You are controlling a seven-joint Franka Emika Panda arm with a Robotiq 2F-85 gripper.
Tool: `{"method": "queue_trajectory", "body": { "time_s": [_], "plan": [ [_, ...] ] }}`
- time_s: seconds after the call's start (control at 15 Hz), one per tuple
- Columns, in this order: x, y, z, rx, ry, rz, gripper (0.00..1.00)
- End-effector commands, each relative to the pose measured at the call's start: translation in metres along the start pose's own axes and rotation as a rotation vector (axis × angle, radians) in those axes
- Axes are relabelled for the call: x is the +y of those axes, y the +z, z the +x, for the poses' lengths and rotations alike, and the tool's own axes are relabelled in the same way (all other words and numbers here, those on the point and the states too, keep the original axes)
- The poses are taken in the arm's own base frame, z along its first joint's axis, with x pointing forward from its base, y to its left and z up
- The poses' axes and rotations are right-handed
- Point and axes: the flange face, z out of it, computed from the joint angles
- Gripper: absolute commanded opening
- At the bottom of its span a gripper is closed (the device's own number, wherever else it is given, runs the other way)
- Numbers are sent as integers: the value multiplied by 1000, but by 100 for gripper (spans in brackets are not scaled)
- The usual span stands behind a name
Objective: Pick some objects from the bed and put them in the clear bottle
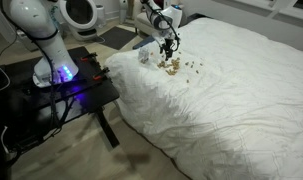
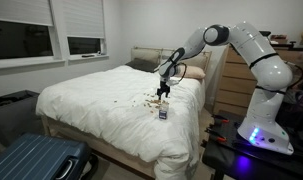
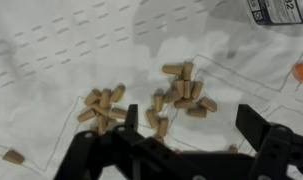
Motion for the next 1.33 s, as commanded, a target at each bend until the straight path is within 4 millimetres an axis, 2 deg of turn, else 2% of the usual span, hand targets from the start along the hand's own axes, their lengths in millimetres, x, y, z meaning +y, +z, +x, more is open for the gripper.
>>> {"method": "queue_trajectory", "body": {
  "time_s": [0.0,0.6,1.27],
  "plan": [
    [-3,9,10,-14,-20,-9,100],
    [-15,41,13,-29,-43,-23,100],
    [-14,68,16,-44,-54,-43,99]
  ]
}}
